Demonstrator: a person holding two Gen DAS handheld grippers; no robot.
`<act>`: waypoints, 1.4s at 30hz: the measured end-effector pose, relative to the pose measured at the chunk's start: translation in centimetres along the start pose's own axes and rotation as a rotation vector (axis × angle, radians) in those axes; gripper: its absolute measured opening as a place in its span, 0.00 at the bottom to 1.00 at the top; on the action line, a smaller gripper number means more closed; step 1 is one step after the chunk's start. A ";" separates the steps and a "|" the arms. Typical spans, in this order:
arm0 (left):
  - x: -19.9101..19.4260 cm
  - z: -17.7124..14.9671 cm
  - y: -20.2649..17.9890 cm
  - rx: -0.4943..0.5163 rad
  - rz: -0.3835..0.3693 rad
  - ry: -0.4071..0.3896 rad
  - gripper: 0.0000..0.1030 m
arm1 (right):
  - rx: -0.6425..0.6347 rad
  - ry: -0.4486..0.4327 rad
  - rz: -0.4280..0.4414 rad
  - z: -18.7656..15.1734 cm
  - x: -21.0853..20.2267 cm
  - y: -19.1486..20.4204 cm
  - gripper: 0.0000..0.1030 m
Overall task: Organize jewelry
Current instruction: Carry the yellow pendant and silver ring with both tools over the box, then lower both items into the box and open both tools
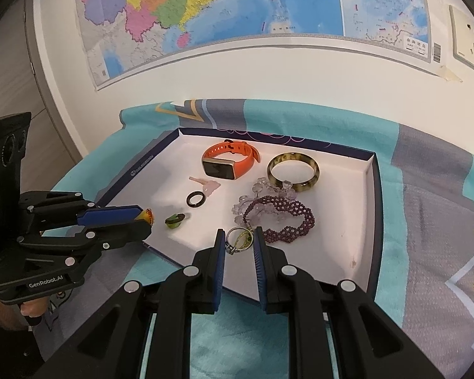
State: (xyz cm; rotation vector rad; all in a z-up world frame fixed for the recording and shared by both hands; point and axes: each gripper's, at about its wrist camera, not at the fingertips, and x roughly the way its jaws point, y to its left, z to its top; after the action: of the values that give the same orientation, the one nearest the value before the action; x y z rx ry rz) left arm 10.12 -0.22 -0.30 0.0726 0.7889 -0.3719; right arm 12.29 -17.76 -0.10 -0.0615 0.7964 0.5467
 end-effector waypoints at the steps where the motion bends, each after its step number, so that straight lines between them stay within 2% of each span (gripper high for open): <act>1: 0.1 0.0 0.0 0.001 0.001 0.002 0.17 | 0.002 0.002 0.000 0.0 0.1 -0.1 0.15; 27: 2.7 0.2 0.5 -0.018 0.024 0.051 0.17 | 0.037 0.063 -0.027 -0.4 2.6 -1.1 0.16; 39: 3.0 0.2 0.6 -0.029 0.035 0.049 0.20 | 0.040 0.072 -0.032 -0.4 2.9 -1.0 0.16; 42: 2.9 0.1 0.6 -0.030 0.038 0.045 0.22 | 0.043 0.063 -0.035 -0.4 2.7 -1.0 0.22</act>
State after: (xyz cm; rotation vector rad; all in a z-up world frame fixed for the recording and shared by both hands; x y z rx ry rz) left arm 12.28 -0.54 -2.27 0.0675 0.8364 -0.3234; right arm 14.05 -17.52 -2.39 -0.0538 0.8666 0.4961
